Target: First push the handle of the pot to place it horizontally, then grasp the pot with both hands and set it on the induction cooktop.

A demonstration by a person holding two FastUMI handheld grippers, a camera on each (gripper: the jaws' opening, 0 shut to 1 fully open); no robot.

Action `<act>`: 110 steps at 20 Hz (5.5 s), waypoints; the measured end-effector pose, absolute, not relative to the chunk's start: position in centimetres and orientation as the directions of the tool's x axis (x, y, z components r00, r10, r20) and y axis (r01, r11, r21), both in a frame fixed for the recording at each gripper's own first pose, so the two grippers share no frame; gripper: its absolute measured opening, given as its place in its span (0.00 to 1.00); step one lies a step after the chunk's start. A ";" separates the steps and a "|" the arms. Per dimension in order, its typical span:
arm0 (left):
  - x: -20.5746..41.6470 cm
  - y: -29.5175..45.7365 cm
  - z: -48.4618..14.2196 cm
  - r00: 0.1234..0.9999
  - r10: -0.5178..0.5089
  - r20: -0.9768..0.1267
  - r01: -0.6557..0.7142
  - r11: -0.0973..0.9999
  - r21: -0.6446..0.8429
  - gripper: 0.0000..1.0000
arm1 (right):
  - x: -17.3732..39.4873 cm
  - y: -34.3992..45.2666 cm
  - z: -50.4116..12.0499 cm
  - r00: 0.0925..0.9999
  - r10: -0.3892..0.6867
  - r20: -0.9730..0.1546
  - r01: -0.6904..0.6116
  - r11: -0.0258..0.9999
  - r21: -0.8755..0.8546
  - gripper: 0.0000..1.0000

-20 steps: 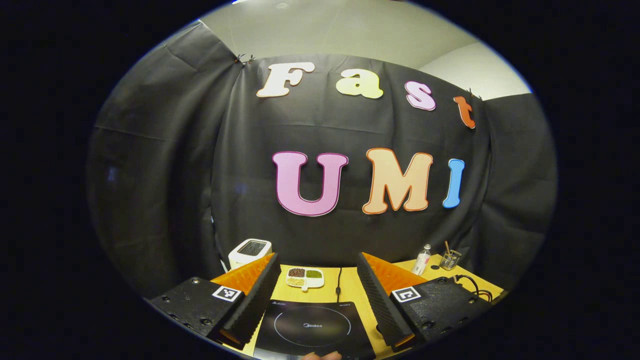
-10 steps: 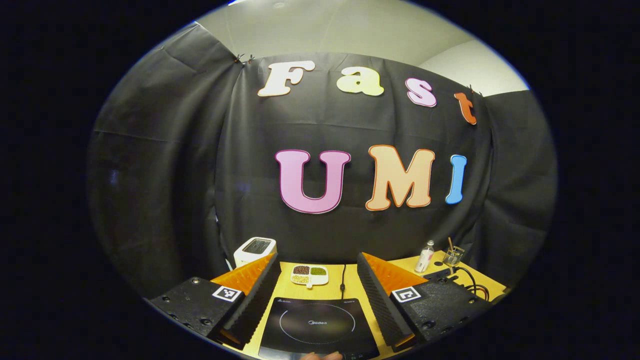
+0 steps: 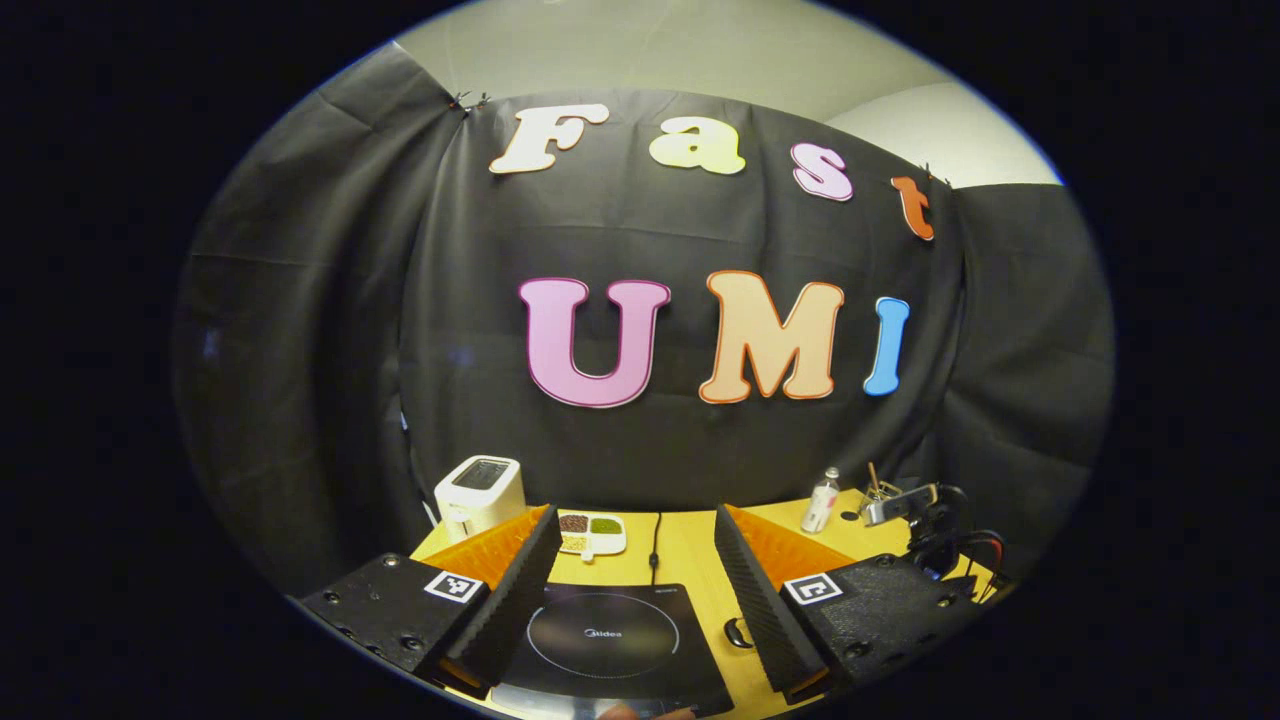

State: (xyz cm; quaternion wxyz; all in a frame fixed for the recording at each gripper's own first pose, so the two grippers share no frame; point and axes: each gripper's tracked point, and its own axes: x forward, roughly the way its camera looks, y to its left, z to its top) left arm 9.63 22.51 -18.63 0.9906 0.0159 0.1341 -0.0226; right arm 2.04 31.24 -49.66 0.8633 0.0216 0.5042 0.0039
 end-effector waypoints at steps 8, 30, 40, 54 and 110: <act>9.9 18.0 -23.0 0.917 -0.099 -0.387 0.101 0.995 -0.015 0.94 | 3.5 20.7 -48.0 0.543 -0.096 -0.834 0.044 0.995 -0.086 0.75; 10.3 11.6 -48.9 0.552 0.002 -0.834 0.008 1.000 0.008 0.93 | 6.0 10.5 -59.7 0.380 0.105 -0.919 0.007 0.993 0.116 0.91; 10.2 11.7 -54.3 0.451 0.057 -0.891 -0.056 0.998 0.036 0.79 | 4.9 10.3 -63.4 0.274 0.156 -0.949 0.039 0.984 0.173 0.64; 10.2 12.5 -50.7 0.444 0.028 -0.896 -0.069 0.998 -0.003 0.61 | 5.3 11.8 -60.2 0.277 0.213 -0.937 0.142 0.955 0.259 0.45; 8.5 31.7 -27.2 0.800 0.266 -0.538 -0.132 0.952 0.275 0.98 | 7.0 30.2 -40.4 0.623 0.275 -0.732 0.022 0.929 0.368 0.93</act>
